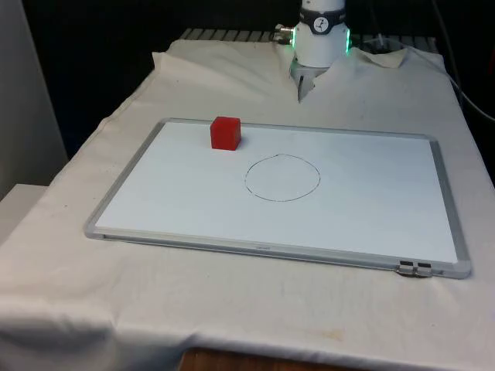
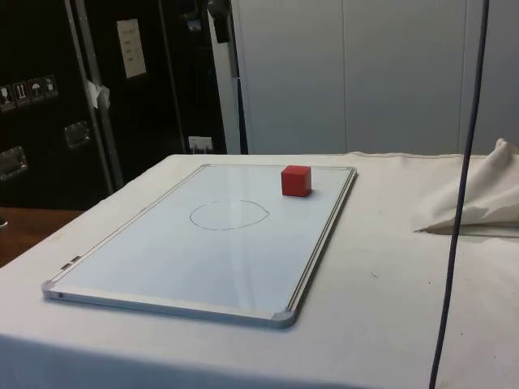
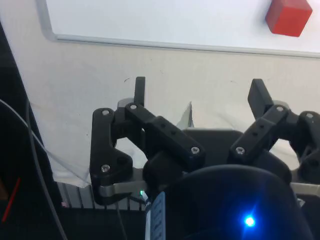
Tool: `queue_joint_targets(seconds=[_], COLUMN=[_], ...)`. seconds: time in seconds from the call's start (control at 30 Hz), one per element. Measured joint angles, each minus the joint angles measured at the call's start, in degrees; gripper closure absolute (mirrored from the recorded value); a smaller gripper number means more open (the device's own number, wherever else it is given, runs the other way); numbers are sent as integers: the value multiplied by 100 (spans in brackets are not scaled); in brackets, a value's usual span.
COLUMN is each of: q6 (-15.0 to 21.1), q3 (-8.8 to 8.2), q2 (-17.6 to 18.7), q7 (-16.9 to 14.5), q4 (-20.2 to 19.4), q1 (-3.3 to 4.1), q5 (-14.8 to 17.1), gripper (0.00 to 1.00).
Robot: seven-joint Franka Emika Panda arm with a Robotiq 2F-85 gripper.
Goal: Push the cube into the marked area.
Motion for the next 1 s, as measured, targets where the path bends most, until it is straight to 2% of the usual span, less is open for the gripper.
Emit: queue_joint_targets(seconds=[0.17, 0.2, 0.27, 0.3, 0.33, 0.43, 0.5, 0.63, 0.93, 1.0], q6=[0, 0, 0, 0, 0, 0, 0, 0, 52, 178], q3=[0, 0, 0, 0, 0, 0, 0, 0, -143, -189], q2=[0, 0, 0, 0, 0, 0, 0, 0, -246, -367], q7=[0, 0, 0, 0, 0, 0, 0, -6, -201, -281], q4=[0, 0, 0, 0, 0, 0, 0, 0, -304, -498], q1=[0, 0, 0, 0, 0, 0, 0, -6, -11, -11], q5=[0, 0, 0, 0, 0, 0, 0, 0, 29, 86], gripper=[25, 36, 45, 50, 50, 64, 81, 100, 100, 100])
